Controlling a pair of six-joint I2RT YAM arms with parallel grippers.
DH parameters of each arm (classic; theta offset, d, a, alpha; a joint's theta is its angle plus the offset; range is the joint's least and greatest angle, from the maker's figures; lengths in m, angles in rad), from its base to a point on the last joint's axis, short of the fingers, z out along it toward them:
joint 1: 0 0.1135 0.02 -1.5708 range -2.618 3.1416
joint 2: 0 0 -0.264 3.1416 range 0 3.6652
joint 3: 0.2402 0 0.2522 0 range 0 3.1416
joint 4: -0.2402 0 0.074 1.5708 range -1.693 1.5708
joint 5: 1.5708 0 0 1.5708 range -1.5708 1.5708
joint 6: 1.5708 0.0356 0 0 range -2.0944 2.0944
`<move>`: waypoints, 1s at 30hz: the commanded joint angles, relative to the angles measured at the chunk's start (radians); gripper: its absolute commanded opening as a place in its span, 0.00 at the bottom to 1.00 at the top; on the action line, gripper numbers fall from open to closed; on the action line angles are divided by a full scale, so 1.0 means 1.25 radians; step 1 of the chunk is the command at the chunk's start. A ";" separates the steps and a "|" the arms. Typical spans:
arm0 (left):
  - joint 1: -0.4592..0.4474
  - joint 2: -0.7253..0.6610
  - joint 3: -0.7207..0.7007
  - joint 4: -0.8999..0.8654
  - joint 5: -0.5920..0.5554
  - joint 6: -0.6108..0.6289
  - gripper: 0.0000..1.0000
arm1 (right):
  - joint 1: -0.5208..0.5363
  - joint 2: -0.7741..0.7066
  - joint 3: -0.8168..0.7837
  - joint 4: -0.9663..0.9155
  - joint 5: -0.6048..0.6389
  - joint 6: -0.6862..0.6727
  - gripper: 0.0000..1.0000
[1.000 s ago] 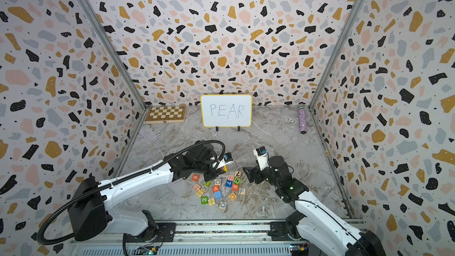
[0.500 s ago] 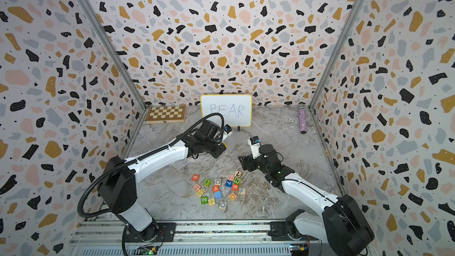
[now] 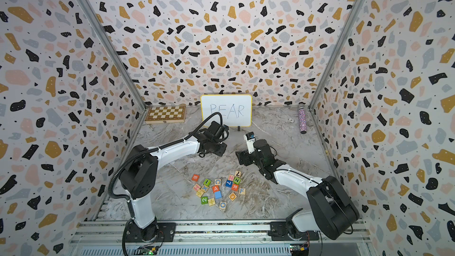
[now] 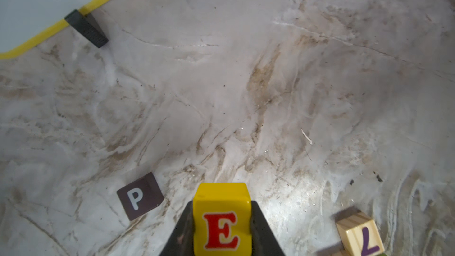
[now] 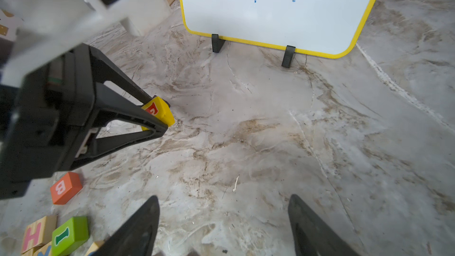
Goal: Spell the uppercase word “pear” with letter blocks
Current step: Place the letter block at the center of the board.
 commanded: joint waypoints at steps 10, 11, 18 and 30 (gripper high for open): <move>0.026 0.063 0.050 -0.021 -0.026 -0.119 0.17 | 0.084 0.052 0.003 0.120 -0.001 -0.080 0.83; 0.026 0.064 0.049 -0.019 -0.027 -0.123 0.17 | 0.084 0.055 0.002 0.126 -0.004 -0.081 0.82; 0.034 0.089 0.052 -0.028 -0.044 -0.146 0.16 | 0.090 0.057 -0.033 0.173 -0.019 -0.077 0.82; 0.037 0.131 0.063 -0.024 -0.056 -0.170 0.17 | 0.104 -0.006 -0.090 0.219 0.048 -0.073 0.81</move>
